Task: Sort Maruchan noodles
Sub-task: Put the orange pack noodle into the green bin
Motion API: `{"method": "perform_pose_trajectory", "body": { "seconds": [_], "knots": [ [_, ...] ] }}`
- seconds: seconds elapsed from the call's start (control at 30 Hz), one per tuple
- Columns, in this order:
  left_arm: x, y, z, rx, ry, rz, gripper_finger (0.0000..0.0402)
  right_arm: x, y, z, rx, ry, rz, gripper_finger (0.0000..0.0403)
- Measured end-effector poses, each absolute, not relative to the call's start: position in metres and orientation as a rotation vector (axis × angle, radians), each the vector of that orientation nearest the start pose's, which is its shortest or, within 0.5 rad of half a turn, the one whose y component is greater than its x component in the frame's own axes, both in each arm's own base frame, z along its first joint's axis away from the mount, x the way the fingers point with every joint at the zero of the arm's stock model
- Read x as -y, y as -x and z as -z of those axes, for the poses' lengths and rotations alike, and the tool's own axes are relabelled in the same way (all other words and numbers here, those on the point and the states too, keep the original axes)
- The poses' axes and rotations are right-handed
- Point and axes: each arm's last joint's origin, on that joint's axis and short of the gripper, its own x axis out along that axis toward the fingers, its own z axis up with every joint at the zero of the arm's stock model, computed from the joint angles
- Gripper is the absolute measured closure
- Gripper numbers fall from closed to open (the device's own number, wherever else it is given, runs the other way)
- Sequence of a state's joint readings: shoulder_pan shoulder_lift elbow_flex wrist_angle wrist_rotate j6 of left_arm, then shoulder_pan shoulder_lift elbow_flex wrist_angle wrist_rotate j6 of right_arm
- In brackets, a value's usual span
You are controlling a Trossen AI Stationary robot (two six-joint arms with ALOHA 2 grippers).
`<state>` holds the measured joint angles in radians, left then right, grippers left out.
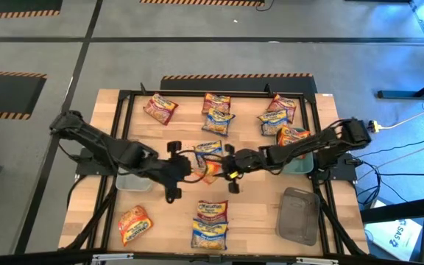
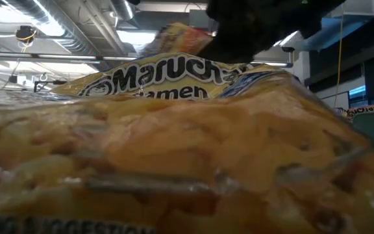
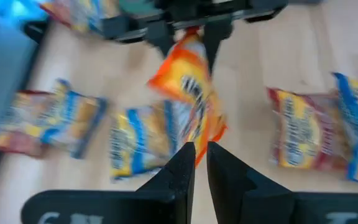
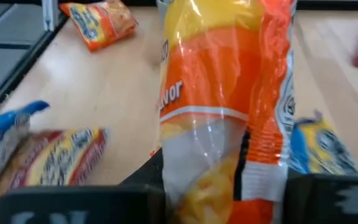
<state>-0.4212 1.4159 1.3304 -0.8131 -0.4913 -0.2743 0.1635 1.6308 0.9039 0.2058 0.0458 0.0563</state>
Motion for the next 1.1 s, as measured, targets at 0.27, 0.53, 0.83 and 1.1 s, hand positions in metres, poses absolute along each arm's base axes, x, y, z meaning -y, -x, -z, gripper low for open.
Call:
{"method": "perform_pose_trajectory", "body": {
  "seconds": [0.27, 0.53, 0.83, 1.1],
  "knots": [
    [0.08, -0.259, -0.304, -0.584, -0.043, -0.071, 0.0359, -0.043, -0.279, -0.218, -0.442, -0.036, -0.032, 0.0319],
    [0.035, -0.265, -0.274, -0.38, 0.048, -0.088, 0.0335, -0.034, -0.239, -0.237, -0.314, -0.057, 0.026, 0.0314],
    [0.009, -0.269, -0.28, -0.29, 0.007, -0.292, 0.0337, -0.032, -0.235, -0.245, -0.271, -0.008, 0.071, 0.0318],
    [-0.014, -0.271, -0.282, -0.269, 0.042, -0.265, 0.0287, -0.031, -0.236, -0.247, -0.247, -0.016, 0.107, 0.0327]
  ]
}}
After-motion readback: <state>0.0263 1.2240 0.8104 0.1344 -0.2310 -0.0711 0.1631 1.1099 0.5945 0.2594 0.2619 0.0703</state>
